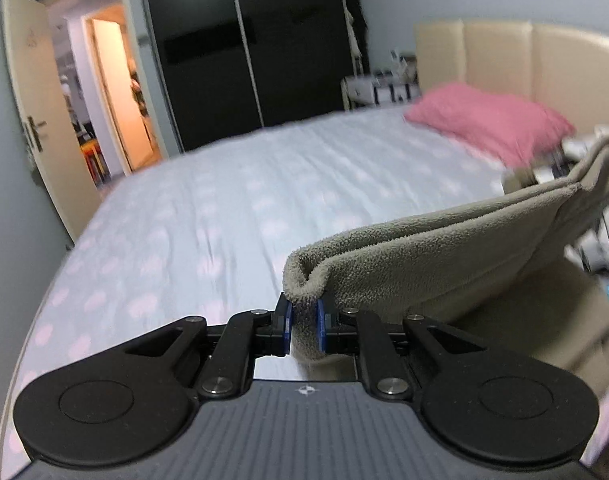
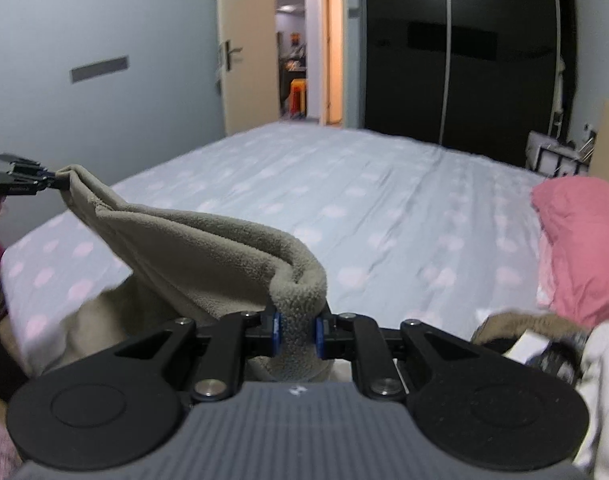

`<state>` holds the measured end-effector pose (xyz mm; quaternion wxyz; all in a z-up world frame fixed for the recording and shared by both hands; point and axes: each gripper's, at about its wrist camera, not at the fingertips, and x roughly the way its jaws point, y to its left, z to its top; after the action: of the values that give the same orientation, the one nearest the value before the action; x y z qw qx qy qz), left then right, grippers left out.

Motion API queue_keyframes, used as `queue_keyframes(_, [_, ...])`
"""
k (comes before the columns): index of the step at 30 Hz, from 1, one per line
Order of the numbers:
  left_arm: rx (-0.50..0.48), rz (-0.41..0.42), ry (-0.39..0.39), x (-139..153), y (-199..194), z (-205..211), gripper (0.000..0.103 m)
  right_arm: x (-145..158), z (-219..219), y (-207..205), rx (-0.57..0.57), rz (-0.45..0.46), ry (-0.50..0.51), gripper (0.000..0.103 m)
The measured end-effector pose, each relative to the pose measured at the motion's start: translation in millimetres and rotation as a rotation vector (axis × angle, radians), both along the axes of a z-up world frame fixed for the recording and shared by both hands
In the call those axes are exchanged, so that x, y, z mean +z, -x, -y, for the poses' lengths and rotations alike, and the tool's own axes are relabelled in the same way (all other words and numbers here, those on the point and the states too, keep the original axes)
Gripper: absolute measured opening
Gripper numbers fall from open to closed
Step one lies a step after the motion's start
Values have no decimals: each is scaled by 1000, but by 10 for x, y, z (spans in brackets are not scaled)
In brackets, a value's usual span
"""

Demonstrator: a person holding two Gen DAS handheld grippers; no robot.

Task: Fold clothes
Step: 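Grasp the hoodie hem with both grippers and lift it, then fold the hem over toward the hood with both grippers and release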

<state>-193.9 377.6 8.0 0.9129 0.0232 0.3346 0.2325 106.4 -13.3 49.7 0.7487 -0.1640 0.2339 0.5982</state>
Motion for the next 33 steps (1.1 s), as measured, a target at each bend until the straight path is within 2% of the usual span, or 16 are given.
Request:
queue_keyframes(5, [-48,-130,53,-417,101,138,10,-410,121,274,82,-6,124,17])
queue_keyframes(10, [-115,-261,77,-769,201,328,10,-829,64,454,169,17,275,18])
queue_keyframes(16, [-145,-380,91,-983,480,482,11,-1077,124,661,245,59,394,19])
queue_keyframes(18, [-152,-394,93,-989,526,498,12,-1112,125,734,269,93,425,22])
queue_keyframes(19, [-162,-399,96,-980,536,527,14,-1105,116,759,276,110,440,25])
queue_keyframes(20, [-177,-402,97,-954,558,561,19,-1092,108,780,284,128,453,25])
queue_keyframes(24, [-254,-396,48,-814,637,800,42,-936,187,873,309,169,458,38])
queue_keyframes(26, [-281,-380,28,-748,657,921,42,-847,261,960,316,184,445,40])
queue_keyframes(28, [-294,-364,8,-698,632,1037,43,-766,328,1038,311,196,411,48])
queue_keyframes(31, [-307,-361,-60,-728,501,1204,43,-679,339,1149,296,179,351,49])
queue_keyframes(33, [-354,-382,-113,-821,362,1315,43,-711,243,1262,265,207,341,49])
